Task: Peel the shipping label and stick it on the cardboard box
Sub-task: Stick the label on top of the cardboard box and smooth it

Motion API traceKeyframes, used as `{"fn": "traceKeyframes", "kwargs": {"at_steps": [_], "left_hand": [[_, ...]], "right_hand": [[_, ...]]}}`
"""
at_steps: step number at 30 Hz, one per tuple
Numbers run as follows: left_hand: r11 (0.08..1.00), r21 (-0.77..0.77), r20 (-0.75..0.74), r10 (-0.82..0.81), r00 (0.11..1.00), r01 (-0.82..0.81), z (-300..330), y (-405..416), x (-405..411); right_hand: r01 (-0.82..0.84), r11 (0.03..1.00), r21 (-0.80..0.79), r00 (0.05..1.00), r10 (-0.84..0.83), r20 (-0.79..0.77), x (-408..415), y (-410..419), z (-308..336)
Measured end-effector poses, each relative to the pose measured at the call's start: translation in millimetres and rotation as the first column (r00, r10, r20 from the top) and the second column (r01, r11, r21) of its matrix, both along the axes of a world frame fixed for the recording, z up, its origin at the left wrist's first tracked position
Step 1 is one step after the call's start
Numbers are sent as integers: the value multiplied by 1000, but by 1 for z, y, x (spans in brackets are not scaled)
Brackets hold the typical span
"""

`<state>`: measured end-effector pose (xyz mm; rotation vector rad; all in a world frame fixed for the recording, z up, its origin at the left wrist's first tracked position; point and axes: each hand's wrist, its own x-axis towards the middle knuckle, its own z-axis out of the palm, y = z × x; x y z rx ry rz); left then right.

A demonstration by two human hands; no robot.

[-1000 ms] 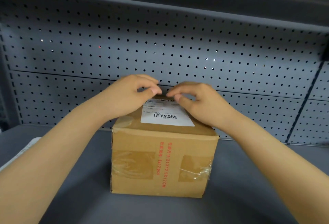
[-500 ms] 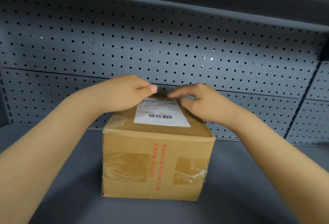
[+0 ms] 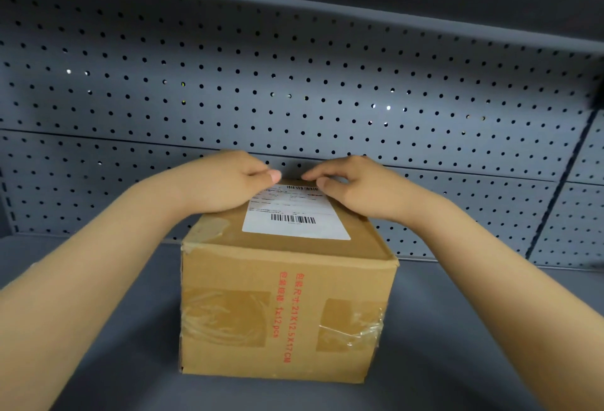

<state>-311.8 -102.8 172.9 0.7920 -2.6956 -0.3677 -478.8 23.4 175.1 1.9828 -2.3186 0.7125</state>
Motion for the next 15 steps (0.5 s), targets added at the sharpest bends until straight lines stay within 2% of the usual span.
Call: {"fn": "traceKeyframes", "kwargs": {"at_steps": [3,7,9,11,15], "left_hand": [[997,17,37,-71,997,70,-3,3,-6],[1000,-20,87,-10,996,12,-1,2,6],[999,-41,99,1,995,3,-1,1,10],[997,-80,37,-18,999,21,-2,7,13],[988,-38,-243,-152,958,147,2,31,20]], "right_hand": [[-52,997,63,998,49,48,2,-5,-4],[75,993,93,995,-68,-79,-15,6,-5],[72,991,111,997,-71,-14,-20,17,-4],[-6,995,103,998,0,56,-15,26,-6],[-172,983,-63,969,180,168,4,41,-8]]}}
